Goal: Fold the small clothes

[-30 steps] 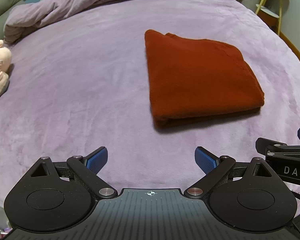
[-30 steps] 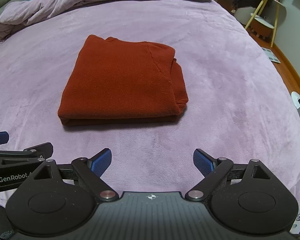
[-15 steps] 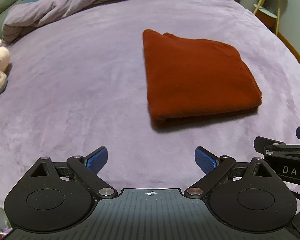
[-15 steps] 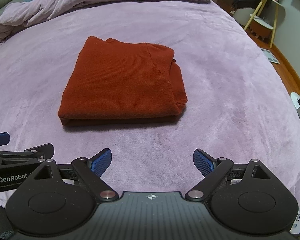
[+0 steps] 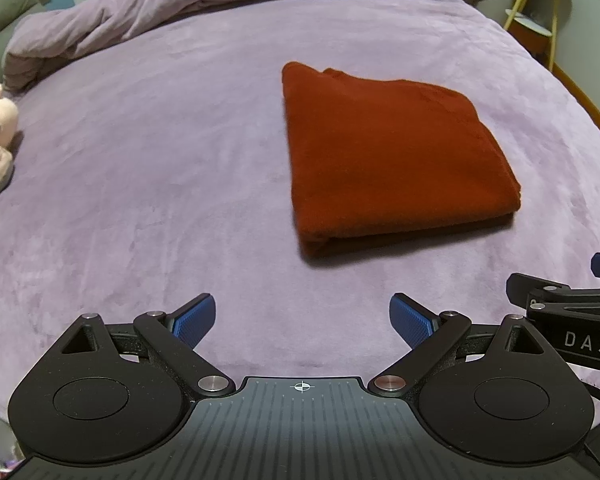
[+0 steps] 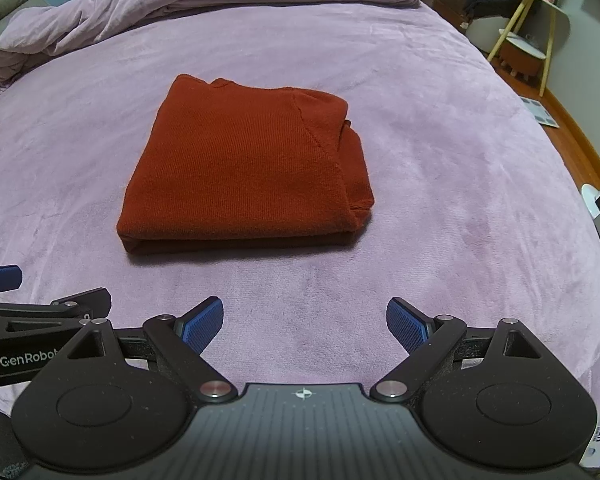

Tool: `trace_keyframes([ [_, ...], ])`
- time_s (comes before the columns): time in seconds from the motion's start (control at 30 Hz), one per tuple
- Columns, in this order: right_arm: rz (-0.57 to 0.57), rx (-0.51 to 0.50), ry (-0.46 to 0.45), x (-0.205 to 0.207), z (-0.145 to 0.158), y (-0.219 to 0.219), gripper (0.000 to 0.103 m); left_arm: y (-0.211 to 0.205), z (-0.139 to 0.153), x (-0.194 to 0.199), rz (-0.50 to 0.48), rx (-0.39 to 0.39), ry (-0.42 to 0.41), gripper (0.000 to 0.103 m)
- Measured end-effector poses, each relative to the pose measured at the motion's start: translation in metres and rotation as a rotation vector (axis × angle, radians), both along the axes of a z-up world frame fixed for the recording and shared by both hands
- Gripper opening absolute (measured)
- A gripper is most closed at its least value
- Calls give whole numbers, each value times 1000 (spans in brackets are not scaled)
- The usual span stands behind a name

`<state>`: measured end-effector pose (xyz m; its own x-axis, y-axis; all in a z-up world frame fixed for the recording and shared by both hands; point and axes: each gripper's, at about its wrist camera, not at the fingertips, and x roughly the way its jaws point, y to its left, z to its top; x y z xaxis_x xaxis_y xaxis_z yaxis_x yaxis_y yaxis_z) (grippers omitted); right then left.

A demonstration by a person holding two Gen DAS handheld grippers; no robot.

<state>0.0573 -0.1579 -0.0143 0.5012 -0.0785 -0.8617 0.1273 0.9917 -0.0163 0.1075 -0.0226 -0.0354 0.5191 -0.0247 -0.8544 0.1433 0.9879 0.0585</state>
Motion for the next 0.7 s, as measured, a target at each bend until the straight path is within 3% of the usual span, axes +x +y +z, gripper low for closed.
trace_keyframes([
  [0.7,-17,-10,-12,-1,5,-1,89,-2,7,-4,-11,-8,-26,97],
])
